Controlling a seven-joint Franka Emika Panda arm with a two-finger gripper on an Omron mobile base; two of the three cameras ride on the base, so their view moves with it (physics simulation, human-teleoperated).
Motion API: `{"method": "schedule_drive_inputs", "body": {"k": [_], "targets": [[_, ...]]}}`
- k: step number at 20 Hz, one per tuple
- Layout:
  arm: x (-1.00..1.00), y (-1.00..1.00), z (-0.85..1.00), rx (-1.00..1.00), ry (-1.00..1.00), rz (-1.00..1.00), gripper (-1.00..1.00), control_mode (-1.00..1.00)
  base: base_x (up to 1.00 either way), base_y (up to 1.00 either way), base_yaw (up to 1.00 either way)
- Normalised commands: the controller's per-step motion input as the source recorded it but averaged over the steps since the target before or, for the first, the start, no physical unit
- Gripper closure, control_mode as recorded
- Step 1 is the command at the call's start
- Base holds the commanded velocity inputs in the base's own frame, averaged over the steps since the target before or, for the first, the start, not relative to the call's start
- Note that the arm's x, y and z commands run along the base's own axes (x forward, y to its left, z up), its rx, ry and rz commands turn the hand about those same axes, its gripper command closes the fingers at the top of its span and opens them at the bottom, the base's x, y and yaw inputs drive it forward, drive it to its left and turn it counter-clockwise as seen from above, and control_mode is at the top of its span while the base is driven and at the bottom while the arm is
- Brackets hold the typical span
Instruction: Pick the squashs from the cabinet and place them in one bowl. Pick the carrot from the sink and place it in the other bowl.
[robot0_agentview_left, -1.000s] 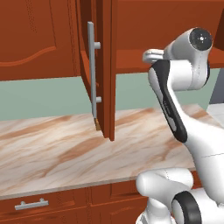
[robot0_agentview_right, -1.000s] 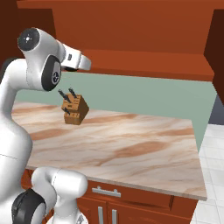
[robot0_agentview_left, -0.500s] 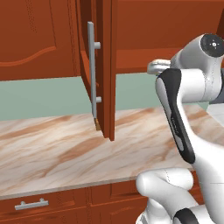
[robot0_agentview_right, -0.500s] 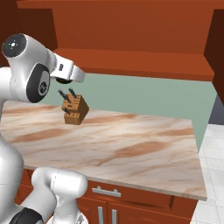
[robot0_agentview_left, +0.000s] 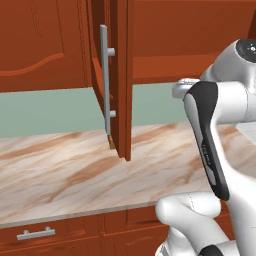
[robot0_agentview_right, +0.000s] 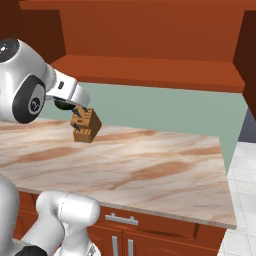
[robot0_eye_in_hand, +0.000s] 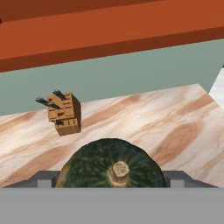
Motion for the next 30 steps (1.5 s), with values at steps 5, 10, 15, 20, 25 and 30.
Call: {"method": "schedule_drive_inputs", "body": {"k": [5, 10, 15, 20, 25, 30], "targets": [[-0.5, 0.0, -0.37, 0.0, -0.03, 0.0, 1.0, -1.0, 0.0, 0.0, 0.0], [-0.28, -0.02, -0.46, 0.0, 0.0, 0.0, 1.0, -1.0, 0.0, 0.0, 0.0], [0.01, -0.02, -0.42, 0.0, 0.16, 0.0, 1.0, -1.0, 0.0, 0.0, 0.0], [0.07, 0.0, -0.4, 0.0, 0.23, 0.0, 1.0, -1.0, 0.0, 0.0, 0.0], [0.1, 0.03, -0.42, 0.0, 0.26, 0.0, 1.0, -1.0, 0.0, 0.0, 0.0], [0.09, 0.04, -0.38, -0.04, 0.19, 0.0, 1.0, -1.0, 0.0, 0.0, 0.0]]}}
